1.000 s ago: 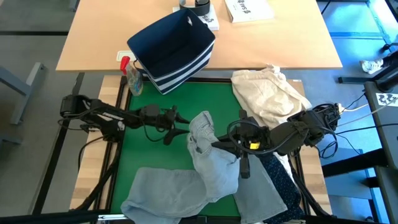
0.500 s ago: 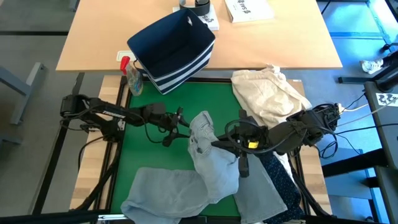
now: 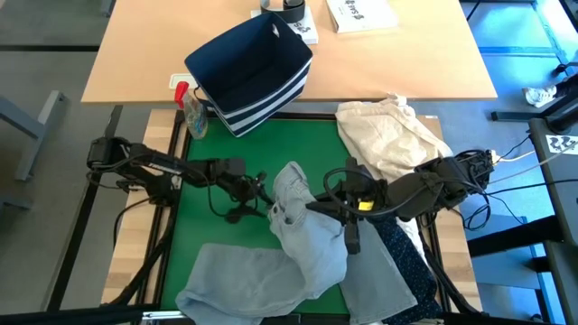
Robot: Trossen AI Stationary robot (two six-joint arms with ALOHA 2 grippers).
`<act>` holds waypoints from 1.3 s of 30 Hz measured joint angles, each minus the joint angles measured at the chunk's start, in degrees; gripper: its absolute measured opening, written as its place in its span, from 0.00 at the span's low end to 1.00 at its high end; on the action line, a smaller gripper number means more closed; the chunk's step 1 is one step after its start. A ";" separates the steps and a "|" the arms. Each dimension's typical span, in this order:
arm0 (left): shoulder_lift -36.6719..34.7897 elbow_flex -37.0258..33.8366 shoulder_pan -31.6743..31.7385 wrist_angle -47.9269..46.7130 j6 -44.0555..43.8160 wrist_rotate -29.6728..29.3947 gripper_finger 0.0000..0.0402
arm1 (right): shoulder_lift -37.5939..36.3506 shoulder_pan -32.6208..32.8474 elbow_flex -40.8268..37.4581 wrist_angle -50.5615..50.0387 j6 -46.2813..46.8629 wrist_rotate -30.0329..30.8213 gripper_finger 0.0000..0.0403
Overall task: Fold laundry
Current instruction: Fold the blue jeans
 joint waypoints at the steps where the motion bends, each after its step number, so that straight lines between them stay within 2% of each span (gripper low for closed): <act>1: 0.00 -0.01 -0.42 -1.14 -0.27 0.56 0.52 | 0.00 0.00 0.00 0.04 0.00 0.01 0.05; 5: 0.00 -0.02 -2.28 -2.33 -1.16 0.60 0.51 | 0.00 0.00 0.00 0.24 0.00 0.11 0.05; 9: 0.00 -0.02 -3.78 -1.70 -0.91 -4.02 0.45 | 0.00 0.00 0.00 0.17 0.00 0.11 0.05; 13: 0.00 -0.02 -4.59 -2.32 -1.18 -8.07 0.31 | 0.00 0.00 0.00 0.14 0.00 0.79 0.05; 18: -1.91 -0.02 -4.80 -4.80 -4.95 -16.12 0.06 | 0.00 -0.02 0.00 0.10 -0.02 1.49 0.05; 20: -5.83 0.01 -4.78 -8.46 -6.27 -20.26 0.02 | 0.00 -0.02 0.00 0.23 -0.02 1.46 0.05; 22: -11.54 1.85 -4.77 -17.10 -7.15 -21.92 0.03 | -0.16 -0.02 0.00 0.35 -0.31 1.19 0.05; 24: -18.18 6.45 -5.30 -28.09 -7.14 -23.19 0.03 | -0.32 0.00 0.00 0.32 -0.72 1.08 0.05; 26: -24.58 13.83 -6.45 -39.64 -5.36 -24.76 0.02 | -0.42 0.00 0.04 0.38 -1.35 1.07 0.05; 29: -30.43 26.41 -8.40 -52.43 -3.46 -28.70 0.01 | -0.53 0.00 0.04 0.40 -3.26 1.22 0.05; 34: -32.65 47.66 -10.60 -61.77 -7.63 -30.29 0.01 | -0.57 0.00 0.04 0.44 -3.88 5.33 0.05; 39: -30.63 61.16 -13.00 -65.81 -14.25 -26.97 0.02 | -0.57 0.00 0.04 1.08 -3.98 9.22 0.05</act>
